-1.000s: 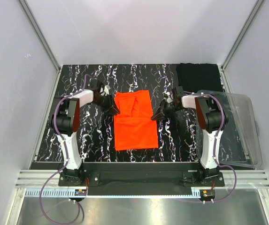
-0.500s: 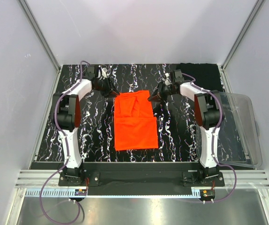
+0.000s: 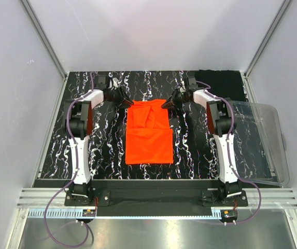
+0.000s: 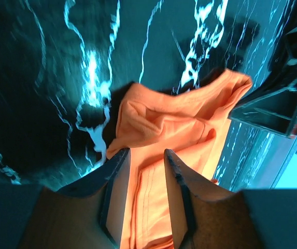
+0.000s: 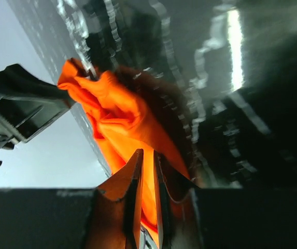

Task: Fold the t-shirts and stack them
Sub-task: Fold the tshirt

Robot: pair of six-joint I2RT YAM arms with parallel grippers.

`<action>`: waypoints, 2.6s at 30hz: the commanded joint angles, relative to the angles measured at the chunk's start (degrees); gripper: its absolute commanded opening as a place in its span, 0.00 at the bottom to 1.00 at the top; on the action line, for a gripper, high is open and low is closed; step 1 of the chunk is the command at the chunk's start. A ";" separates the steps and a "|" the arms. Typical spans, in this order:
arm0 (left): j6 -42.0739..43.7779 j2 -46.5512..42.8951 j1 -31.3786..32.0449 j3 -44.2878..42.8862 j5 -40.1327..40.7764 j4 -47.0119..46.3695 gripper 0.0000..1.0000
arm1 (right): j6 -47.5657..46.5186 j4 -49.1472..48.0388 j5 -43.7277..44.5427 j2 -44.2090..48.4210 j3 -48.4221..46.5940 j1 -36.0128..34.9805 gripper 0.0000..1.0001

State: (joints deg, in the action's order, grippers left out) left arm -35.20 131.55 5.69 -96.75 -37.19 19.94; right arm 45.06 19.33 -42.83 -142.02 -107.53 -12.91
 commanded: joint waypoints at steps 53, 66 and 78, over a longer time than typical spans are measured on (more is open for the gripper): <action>-31.85 -78.90 13.11 77.32 13.19 -3.51 0.57 | 12.95 0.35 19.54 76.46 70.43 -19.52 0.77; -38.97 -77.24 15.05 81.10 17.85 -5.69 0.56 | 9.35 1.15 19.89 76.71 71.58 -20.58 0.77; -40.65 -68.44 15.31 81.01 19.52 -11.60 0.46 | 6.27 1.50 19.63 74.43 71.58 -20.67 0.76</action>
State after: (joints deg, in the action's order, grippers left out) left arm -75.79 62.13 20.75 -15.77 -21.17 8.36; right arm 53.36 22.11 -22.63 -67.07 -35.44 -32.95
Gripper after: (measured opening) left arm 0.476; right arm 0.760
